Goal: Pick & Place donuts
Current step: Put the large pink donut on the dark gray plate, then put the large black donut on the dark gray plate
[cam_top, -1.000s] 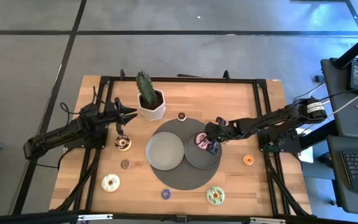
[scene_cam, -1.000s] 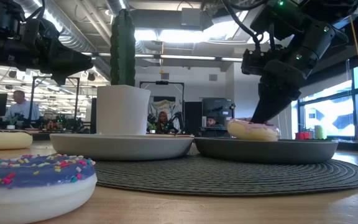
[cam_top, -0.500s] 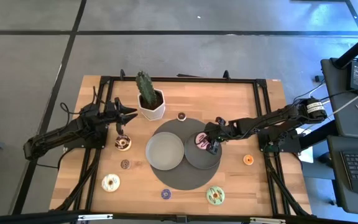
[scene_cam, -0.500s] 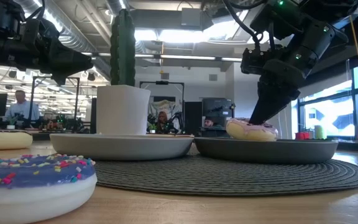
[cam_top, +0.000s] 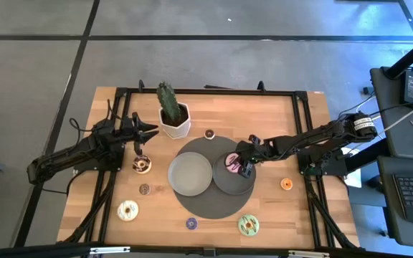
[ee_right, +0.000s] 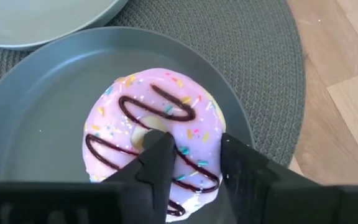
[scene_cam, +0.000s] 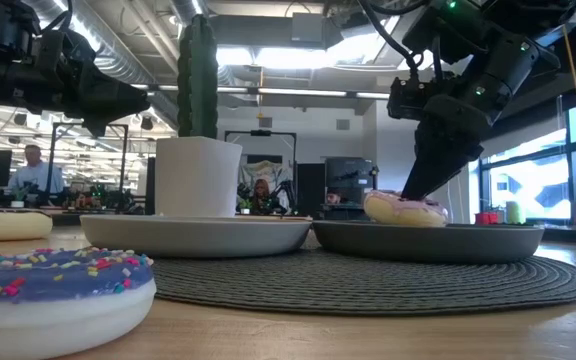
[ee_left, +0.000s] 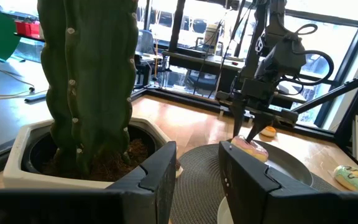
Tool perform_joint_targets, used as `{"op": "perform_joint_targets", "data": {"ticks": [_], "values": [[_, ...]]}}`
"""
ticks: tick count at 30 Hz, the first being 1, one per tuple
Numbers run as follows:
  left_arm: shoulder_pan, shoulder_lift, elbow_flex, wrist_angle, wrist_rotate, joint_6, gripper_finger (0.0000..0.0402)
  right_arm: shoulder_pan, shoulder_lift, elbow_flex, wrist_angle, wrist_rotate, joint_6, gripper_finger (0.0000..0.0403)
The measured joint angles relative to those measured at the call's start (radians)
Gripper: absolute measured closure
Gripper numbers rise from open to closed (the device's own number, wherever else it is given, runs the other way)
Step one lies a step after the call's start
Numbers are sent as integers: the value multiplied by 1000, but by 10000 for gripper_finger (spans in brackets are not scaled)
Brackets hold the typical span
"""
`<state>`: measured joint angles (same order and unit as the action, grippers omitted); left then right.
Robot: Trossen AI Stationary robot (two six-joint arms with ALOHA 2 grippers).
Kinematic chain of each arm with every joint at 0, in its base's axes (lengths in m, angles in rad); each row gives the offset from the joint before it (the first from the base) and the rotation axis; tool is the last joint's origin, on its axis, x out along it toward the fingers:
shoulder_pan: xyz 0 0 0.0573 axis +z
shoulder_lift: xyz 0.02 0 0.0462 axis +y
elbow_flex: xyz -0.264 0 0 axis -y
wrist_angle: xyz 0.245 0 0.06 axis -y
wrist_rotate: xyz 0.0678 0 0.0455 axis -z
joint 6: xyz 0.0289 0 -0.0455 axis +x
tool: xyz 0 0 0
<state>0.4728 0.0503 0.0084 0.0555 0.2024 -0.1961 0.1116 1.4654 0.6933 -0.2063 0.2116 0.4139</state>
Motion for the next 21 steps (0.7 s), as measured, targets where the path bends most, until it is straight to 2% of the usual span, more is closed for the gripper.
{"op": "perform_joint_targets", "data": {"ticks": [13,17,21], "values": [[0,0,0,0,0,0,285,0,-7,0,-1,3,0,208],[0,0,0,0,0,-11,285,0,-69,22,-31,5,-11,209],[0,0,0,-3,1,-100,285,0,-161,38,-89,1,-30,212]]}}
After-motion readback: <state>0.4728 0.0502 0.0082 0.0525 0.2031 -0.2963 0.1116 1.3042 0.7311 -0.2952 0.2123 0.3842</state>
